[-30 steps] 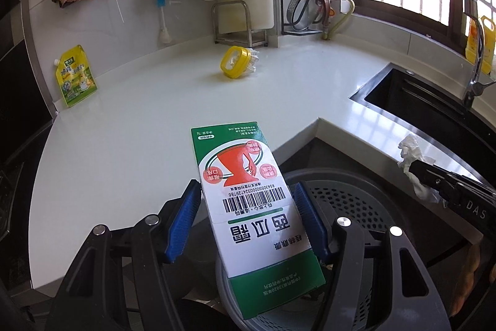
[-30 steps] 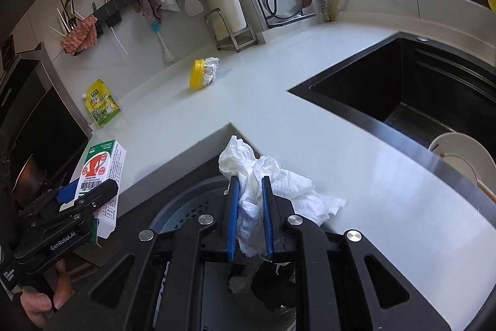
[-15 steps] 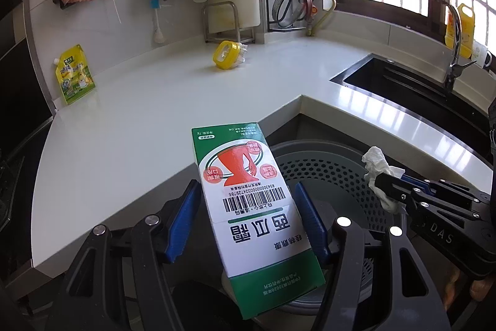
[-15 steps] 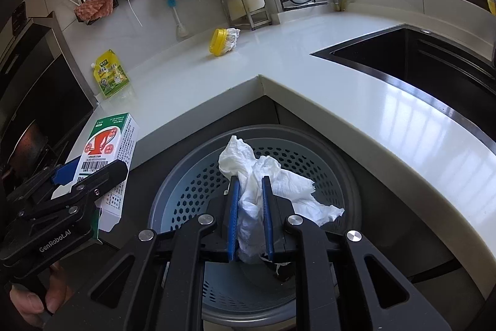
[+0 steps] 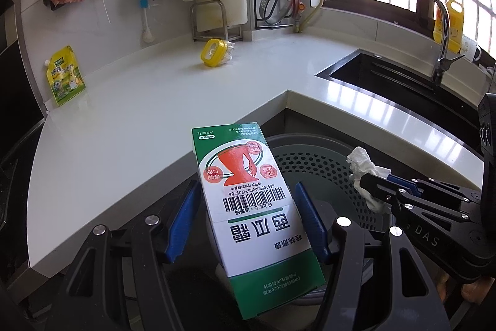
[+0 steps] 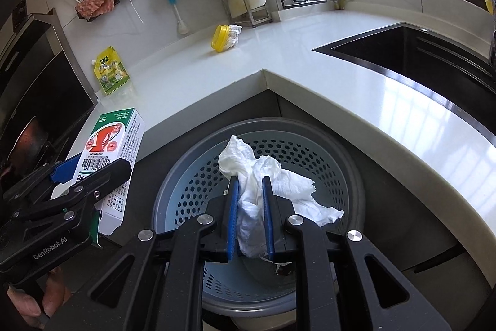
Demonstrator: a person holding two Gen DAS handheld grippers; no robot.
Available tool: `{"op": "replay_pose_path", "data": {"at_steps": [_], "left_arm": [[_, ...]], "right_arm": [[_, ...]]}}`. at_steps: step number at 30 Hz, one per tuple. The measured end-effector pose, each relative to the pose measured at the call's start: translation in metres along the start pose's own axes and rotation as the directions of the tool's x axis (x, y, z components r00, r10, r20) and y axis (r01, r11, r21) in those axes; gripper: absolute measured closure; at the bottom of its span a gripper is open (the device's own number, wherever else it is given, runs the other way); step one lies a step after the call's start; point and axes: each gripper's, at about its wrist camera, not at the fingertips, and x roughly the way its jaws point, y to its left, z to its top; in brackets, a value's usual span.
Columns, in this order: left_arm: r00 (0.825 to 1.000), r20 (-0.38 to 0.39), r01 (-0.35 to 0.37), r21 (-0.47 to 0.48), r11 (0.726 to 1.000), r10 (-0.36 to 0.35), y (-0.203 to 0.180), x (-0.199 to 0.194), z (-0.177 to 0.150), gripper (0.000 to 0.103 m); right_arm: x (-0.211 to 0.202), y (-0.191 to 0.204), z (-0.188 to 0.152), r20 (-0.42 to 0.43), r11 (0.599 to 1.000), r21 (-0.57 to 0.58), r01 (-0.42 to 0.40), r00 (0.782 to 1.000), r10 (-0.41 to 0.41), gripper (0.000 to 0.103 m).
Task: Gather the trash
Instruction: 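Carry the carton and tissue over the grey basket with both tools, then open both tools to drop the carton and tissue into the basket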
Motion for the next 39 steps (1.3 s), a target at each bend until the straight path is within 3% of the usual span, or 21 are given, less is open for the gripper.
{"op": "replay_pose_path", "data": {"at_steps": [16, 29, 32, 34, 37, 39], "left_arm": [[0.996, -0.073, 0.052, -0.025, 0.998, -0.054, 0.003, 0.036, -0.009, 0.042], [0.984, -0.169, 0.05, -0.037, 0.998, -0.056, 0.002, 0.07, -0.018, 0.041], [0.982, -0.18, 0.049, -0.039, 0.998, -0.056, 0.004, 0.074, -0.019, 0.04], [0.982, -0.182, 0.051, -0.046, 0.998, -0.058, 0.004, 0.074, -0.019, 0.032], [0.981, -0.184, 0.051, -0.051, 0.997, -0.059, 0.006, 0.074, -0.018, 0.03], [0.982, -0.182, 0.048, -0.049, 0.998, -0.056, 0.006, 0.073, -0.017, 0.026]], "right_arm": [[0.031, 0.0, -0.001, -0.078, 1.0, -0.007, 0.022, 0.997, -0.023, 0.087], [0.063, -0.016, -0.003, -0.134, 1.0, 0.009, -0.012, 0.991, 0.013, 0.085], [0.064, -0.019, -0.003, -0.133, 1.0, 0.014, -0.006, 0.991, 0.008, 0.077], [0.062, -0.021, -0.004, -0.129, 1.0, 0.011, -0.001, 0.992, 0.003, 0.066], [0.059, -0.025, -0.004, -0.119, 1.0, 0.0, 0.013, 0.993, -0.013, 0.05], [0.056, -0.028, -0.005, -0.111, 1.0, 0.001, 0.018, 0.994, -0.018, 0.047]]}}
